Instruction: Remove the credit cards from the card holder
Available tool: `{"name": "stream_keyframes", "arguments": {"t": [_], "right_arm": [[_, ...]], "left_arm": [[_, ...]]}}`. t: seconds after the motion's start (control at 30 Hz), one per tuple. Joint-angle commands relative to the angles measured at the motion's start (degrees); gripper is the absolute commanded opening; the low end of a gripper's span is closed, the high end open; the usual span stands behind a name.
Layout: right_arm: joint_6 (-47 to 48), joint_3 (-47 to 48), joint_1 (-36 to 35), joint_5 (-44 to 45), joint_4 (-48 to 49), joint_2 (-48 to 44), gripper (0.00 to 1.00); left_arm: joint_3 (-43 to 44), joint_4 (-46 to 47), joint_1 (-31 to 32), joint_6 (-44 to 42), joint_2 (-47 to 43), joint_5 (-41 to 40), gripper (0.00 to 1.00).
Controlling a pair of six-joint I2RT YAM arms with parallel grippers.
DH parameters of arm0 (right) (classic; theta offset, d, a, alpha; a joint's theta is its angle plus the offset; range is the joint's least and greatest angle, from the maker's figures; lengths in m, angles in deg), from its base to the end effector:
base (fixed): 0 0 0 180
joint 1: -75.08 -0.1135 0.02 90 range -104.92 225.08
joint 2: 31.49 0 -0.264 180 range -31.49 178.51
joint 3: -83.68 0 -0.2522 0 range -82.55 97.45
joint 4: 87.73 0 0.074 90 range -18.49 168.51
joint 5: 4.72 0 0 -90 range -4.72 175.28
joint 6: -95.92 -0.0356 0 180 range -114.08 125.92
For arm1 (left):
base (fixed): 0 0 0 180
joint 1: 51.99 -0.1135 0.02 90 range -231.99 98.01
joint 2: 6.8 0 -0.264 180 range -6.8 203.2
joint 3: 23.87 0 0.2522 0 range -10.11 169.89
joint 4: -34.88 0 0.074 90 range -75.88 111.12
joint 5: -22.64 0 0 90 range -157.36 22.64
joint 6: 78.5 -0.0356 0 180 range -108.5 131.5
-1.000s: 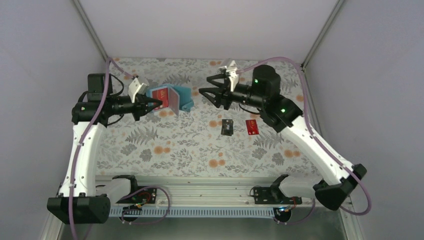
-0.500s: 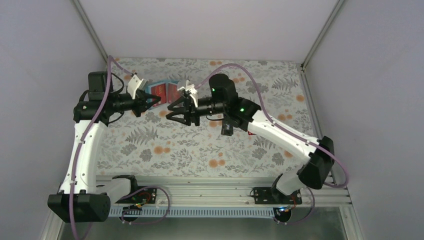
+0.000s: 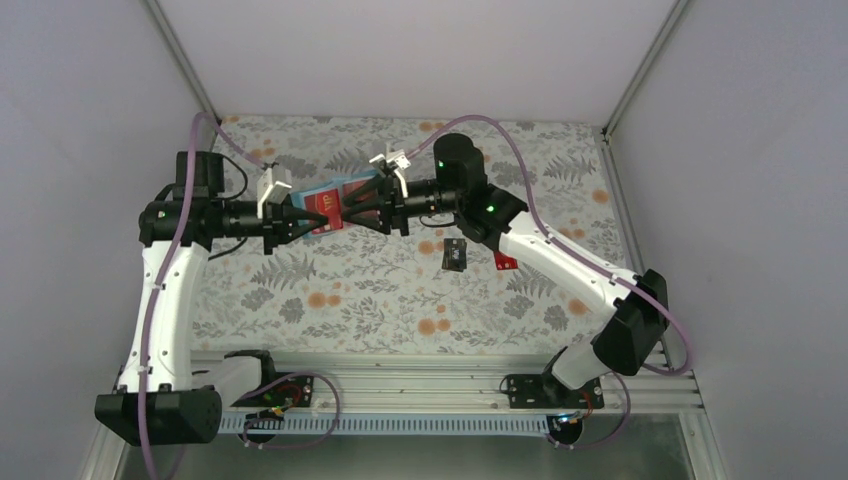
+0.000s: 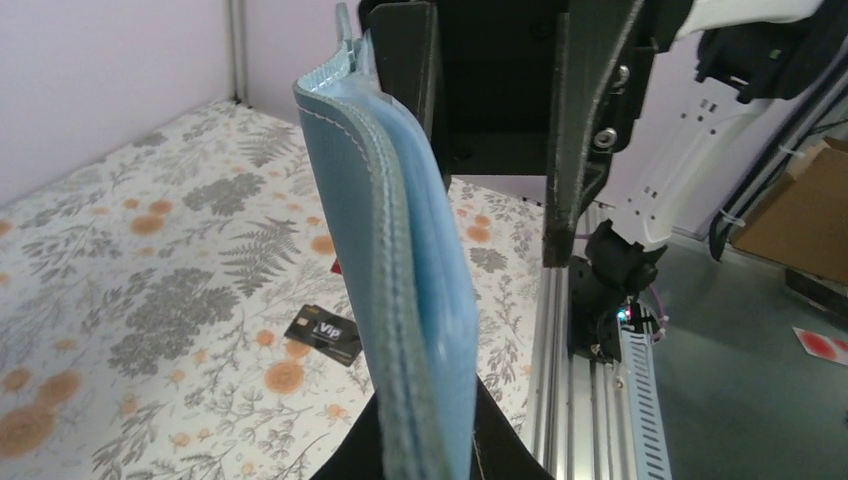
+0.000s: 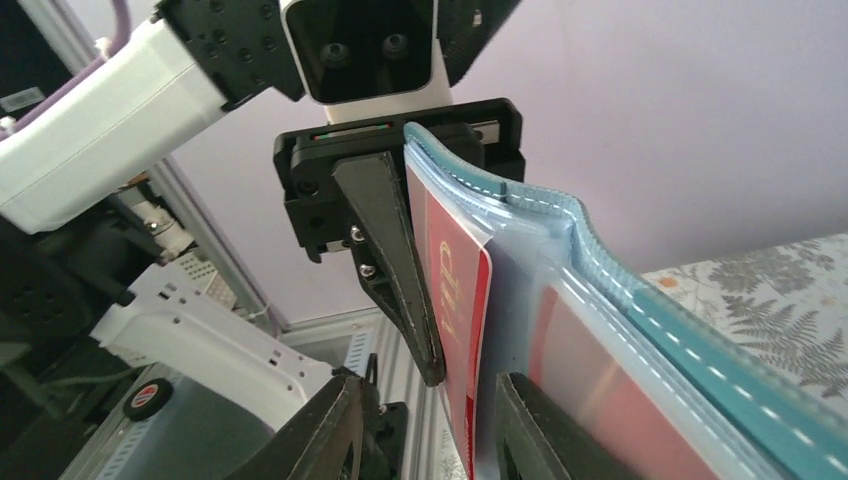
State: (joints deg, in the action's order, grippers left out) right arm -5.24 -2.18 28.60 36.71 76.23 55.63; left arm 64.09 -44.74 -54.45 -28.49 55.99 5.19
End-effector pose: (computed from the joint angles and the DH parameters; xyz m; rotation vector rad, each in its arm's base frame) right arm 0.2240 0.2746 0.3927 -1.1937 1.4885 1.4366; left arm 0.1781 -0.0263 0.3867 1.0413 1.6661 -1.0864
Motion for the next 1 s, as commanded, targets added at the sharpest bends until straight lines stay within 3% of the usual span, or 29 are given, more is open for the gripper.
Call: {"name": "stream_keyframes", "arguments": {"t": [0.0, 0.27, 0.43, 0.6, 0.77, 0.97], "right_arm": [[0.50, 1.78, 0.16, -2.41, 0.84, 1.16, 0.35], [3.29, 2.88, -1.73, -7.02, -0.75, 3.25, 0.25], [5.24, 3.43, -2.09, -7.31, -2.43, 3.15, 0.24], [6.12, 2.45, -2.11, -8.57, -2.09, 1.96, 0.13], [7.13, 1.60, -1.67, -7.67, -3.43, 1.05, 0.15], [7.63, 1.29, -1.69, -7.42, -3.94, 0.26, 0.25]], "left_arm": [[2.62, -6.17, 0.61, -8.71, -1.16, 10.77, 0.02], [2.62, -5.60, 0.61, -8.19, -0.88, 10.85, 0.02], [2.75, -5.84, 0.61, -8.58, -0.93, 10.90, 0.02], [2.35, -5.51, 0.61, -8.27, -0.98, 10.83, 0.02], [2.51, -5.68, 0.57, -8.44, -1.07, 10.79, 0.03], [2.62, -5.84, 0.62, -8.59, -1.10, 10.84, 0.02]]}}
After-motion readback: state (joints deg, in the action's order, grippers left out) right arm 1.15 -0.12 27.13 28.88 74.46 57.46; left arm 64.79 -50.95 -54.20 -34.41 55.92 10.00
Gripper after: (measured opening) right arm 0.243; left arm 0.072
